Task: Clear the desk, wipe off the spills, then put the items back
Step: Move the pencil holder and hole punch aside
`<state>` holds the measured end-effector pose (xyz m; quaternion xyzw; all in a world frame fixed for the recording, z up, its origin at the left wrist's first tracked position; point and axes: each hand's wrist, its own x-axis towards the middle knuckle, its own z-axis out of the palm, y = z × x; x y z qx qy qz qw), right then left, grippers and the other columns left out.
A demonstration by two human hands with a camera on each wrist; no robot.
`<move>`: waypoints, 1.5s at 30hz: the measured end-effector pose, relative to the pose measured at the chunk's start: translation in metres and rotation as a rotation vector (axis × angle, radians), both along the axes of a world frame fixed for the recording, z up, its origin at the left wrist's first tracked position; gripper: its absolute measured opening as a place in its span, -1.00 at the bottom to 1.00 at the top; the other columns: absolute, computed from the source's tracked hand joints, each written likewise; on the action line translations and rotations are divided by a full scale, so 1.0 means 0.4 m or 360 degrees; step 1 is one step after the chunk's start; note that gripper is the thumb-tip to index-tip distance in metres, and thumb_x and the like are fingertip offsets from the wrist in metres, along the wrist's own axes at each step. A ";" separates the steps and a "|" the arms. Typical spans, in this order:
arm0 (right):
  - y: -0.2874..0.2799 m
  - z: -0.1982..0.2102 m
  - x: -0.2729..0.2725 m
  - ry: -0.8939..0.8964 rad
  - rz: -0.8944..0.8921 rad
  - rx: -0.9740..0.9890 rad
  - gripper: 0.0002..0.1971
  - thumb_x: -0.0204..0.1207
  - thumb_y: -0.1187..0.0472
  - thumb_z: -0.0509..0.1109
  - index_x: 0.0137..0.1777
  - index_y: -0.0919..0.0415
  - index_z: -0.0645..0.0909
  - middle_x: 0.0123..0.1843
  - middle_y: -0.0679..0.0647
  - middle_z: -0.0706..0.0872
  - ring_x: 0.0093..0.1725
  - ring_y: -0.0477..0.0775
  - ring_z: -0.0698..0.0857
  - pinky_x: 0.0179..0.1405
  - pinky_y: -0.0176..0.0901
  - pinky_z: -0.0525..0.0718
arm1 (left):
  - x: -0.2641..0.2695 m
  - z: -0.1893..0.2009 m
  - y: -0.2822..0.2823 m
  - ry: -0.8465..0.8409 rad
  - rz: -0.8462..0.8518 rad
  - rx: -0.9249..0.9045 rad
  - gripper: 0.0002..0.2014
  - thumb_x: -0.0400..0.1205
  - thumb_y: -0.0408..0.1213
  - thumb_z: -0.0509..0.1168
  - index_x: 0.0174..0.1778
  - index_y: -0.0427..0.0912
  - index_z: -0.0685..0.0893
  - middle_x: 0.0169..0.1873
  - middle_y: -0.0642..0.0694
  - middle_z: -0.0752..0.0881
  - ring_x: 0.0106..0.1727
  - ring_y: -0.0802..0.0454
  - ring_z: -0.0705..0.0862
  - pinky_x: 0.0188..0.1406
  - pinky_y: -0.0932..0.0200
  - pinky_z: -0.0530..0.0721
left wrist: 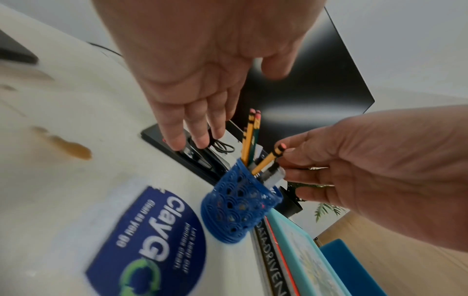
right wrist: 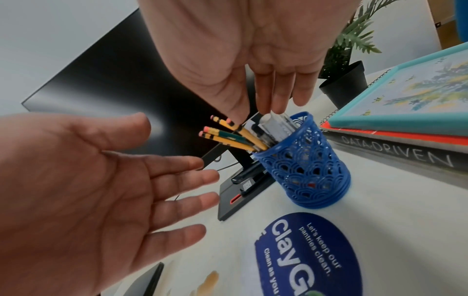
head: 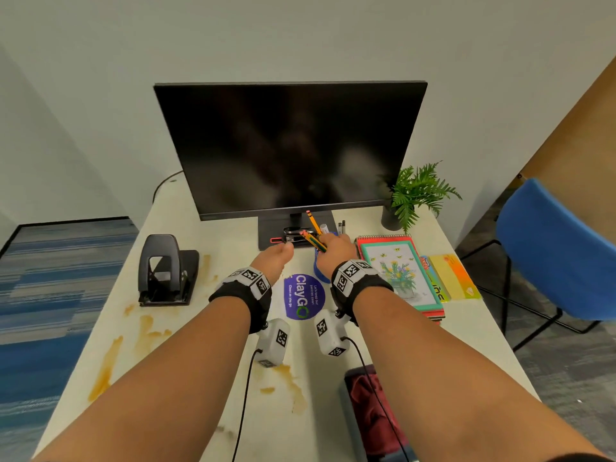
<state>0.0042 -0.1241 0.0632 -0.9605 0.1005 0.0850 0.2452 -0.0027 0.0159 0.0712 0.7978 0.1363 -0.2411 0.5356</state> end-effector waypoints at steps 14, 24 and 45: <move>0.347 0.032 -0.022 0.0058 0.0129 0.0085 -0.50 0.52 0.33 0.22 0.48 0.03 0.46 0.47 0.16 0.36 0.46 0.26 0.37 0.40 0.10 0.49 | -0.052 -0.007 0.405 -0.0252 0.0221 0.0640 -0.55 0.69 -0.18 0.19 0.53 -0.17 0.47 0.43 -0.20 0.56 0.39 -0.19 0.56 0.44 0.09 0.50; 0.563 -0.021 -0.010 0.0158 0.0271 0.0111 -0.50 0.54 0.36 0.22 0.48 0.03 0.46 0.46 0.13 0.41 0.45 0.22 0.42 0.39 0.09 0.54 | -0.051 -0.059 0.629 -0.0131 0.0280 0.0827 -0.67 0.66 -0.27 0.20 0.30 -0.30 0.64 0.19 -0.29 0.69 0.09 -0.23 0.66 0.18 0.07 0.62; 0.711 -0.139 0.072 0.0470 0.0433 0.0257 -0.64 0.64 0.24 0.19 0.43 0.20 0.41 0.29 0.24 0.64 0.25 0.28 0.64 0.19 -0.02 0.60 | 0.055 -0.199 0.711 -0.0093 0.0265 0.0610 -0.69 0.61 -0.45 0.12 0.24 -0.18 0.56 0.09 -0.27 0.69 -0.05 -0.14 0.57 0.00 0.10 0.51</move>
